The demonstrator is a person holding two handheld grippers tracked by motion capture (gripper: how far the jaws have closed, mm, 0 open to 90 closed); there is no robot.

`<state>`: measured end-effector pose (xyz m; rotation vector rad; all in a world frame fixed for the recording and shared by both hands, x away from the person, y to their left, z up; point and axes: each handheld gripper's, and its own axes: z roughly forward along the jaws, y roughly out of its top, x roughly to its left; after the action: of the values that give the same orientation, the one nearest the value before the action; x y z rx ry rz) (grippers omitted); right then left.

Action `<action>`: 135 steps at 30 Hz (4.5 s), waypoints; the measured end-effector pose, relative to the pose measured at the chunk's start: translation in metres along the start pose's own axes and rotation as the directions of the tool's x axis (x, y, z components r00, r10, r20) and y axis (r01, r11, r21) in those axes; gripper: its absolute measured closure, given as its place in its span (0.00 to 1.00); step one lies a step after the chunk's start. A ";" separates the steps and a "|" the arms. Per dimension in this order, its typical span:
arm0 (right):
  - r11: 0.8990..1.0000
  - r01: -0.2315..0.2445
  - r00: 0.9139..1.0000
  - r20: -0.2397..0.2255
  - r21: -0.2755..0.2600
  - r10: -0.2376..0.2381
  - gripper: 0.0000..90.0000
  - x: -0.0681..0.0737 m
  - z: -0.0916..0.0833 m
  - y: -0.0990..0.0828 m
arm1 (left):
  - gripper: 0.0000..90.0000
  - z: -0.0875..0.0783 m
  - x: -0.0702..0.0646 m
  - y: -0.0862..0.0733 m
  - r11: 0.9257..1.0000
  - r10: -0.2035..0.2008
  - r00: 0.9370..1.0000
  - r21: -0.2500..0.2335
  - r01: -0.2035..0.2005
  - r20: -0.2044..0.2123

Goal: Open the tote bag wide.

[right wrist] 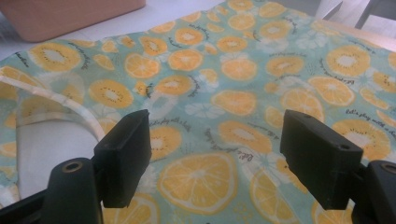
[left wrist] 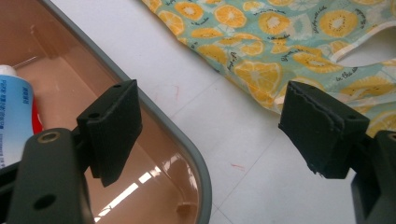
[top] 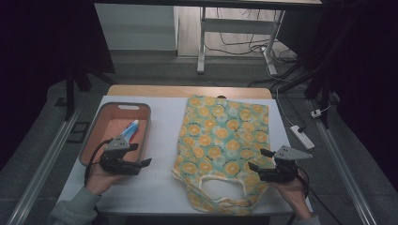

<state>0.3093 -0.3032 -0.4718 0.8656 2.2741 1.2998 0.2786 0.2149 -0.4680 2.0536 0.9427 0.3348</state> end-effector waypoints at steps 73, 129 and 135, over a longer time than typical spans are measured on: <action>1.000 -0.011 0.999 -0.038 -0.006 0.011 0.30 0.012 0.006 0.001 | 0.90 0.106 -0.122 0.050 0.886 0.323 0.854 0.187 -0.425 0.409; 0.924 0.170 0.983 0.012 0.342 -0.185 0.78 0.067 0.045 0.000 | 0.98 0.031 -0.022 0.103 0.987 0.145 0.942 -0.117 -0.114 0.303; 0.946 0.169 0.984 0.011 0.278 -0.179 0.88 0.067 0.041 0.004 | 0.98 0.031 -0.023 0.104 0.987 0.145 0.941 -0.117 -0.114 0.306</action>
<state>0.2852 -0.2310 -0.4906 0.7468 2.4772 0.8973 0.3316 0.1418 -0.4043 2.0082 0.5873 0.1136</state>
